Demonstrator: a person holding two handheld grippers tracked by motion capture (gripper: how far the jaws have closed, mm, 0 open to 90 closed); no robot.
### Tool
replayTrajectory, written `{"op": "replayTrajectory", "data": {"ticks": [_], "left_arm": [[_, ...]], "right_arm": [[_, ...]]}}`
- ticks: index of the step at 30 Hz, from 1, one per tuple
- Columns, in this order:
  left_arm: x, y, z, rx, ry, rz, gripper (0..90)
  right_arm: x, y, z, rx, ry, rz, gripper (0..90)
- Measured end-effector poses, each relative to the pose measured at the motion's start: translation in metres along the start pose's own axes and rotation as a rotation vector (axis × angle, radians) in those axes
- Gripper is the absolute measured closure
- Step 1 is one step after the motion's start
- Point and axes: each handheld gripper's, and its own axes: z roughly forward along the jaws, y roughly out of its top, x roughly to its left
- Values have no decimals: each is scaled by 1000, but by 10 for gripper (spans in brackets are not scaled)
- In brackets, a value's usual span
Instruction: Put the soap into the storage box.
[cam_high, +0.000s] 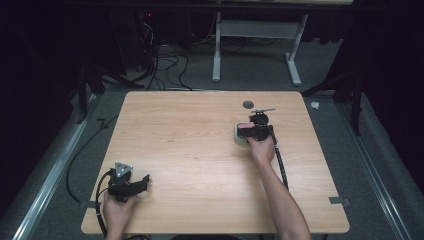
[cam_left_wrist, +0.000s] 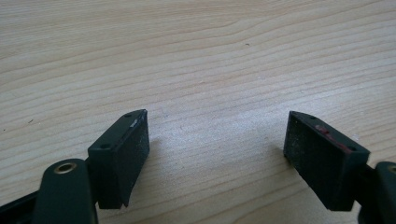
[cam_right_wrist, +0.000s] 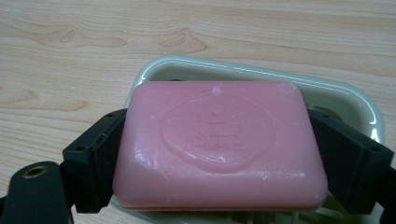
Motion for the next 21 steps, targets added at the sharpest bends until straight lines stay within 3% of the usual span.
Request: {"op": "replayTrajectory", "data": {"ticks": [21], "left_arm": [[0, 0, 0, 0, 0, 0, 229]], "right_arm": [[0, 3, -14, -51, 11, -6, 134]]}}
